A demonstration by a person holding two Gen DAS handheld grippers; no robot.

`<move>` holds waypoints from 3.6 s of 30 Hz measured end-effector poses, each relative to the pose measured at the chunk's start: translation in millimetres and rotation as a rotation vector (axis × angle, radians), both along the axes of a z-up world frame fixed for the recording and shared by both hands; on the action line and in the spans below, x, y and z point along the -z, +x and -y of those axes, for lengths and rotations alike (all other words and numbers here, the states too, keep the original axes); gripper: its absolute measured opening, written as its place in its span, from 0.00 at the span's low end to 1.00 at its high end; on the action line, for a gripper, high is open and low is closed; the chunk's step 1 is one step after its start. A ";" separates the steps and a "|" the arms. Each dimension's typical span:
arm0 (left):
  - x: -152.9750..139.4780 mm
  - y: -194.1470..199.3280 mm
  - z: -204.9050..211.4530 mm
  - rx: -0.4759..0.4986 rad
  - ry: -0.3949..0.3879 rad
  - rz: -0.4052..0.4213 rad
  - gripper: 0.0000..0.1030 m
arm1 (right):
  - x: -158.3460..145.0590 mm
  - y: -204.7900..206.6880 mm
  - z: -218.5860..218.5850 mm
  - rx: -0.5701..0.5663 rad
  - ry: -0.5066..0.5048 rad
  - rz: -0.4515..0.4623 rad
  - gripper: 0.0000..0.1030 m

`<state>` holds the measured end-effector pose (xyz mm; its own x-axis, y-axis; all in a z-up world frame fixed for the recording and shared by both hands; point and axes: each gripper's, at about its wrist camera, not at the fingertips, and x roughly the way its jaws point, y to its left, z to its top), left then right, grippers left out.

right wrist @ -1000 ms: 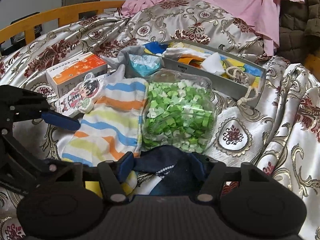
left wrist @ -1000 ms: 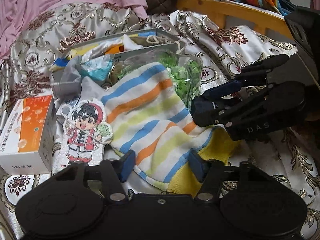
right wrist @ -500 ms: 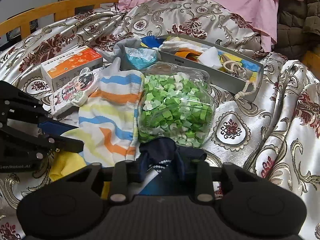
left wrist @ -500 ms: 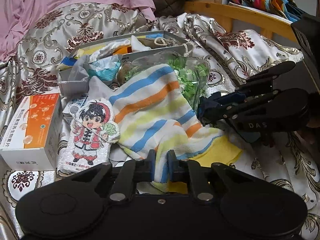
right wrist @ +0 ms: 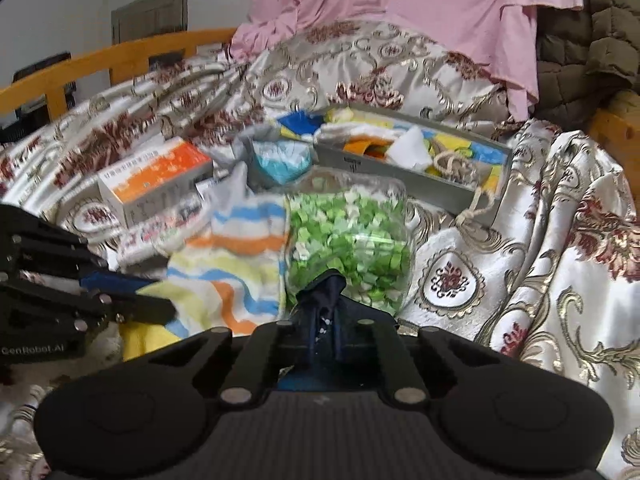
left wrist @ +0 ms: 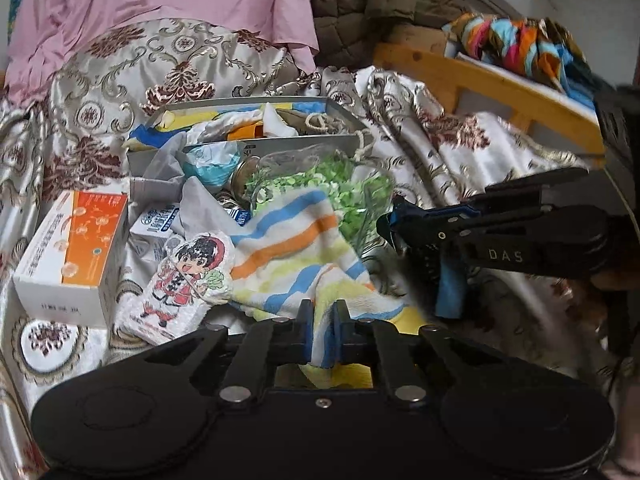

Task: Organize soft objects
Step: 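Lift the striped towel with the left gripper while the right gripper carries the navy cloth toward the tray, then lower both cloths into the tray and open both grippers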

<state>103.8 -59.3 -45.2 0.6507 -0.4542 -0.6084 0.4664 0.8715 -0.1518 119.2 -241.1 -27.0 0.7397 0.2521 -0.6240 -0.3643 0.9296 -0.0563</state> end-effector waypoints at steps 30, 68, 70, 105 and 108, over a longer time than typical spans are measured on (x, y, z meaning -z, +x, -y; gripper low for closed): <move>-83.5 -78.2 -38.1 -0.104 -0.274 0.046 0.08 | -78.0 -103.2 16.6 0.063 0.212 0.241 0.07; -84.3 370.7 -53.6 -0.268 -0.310 0.056 0.02 | -107.3 325.2 -24.5 -0.011 0.214 0.115 0.06; -66.1 376.4 -53.7 -0.274 -0.299 0.027 0.02 | -90.2 338.2 -25.2 -0.016 0.188 0.080 0.06; -35.5 341.2 -59.3 -0.247 -0.200 0.073 0.89 | -57.2 293.5 -3.1 0.139 0.223 0.059 1.00; -36.0 332.8 -58.8 -0.212 -0.178 0.073 0.97 | -60.1 263.7 3.7 0.175 0.216 0.122 1.00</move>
<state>436.6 -0.5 -9.2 0.7815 -0.3990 -0.4796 0.2919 0.9132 -0.2842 383.0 -244.8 33.1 0.8497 0.2312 -0.4738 -0.2000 0.9729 0.1161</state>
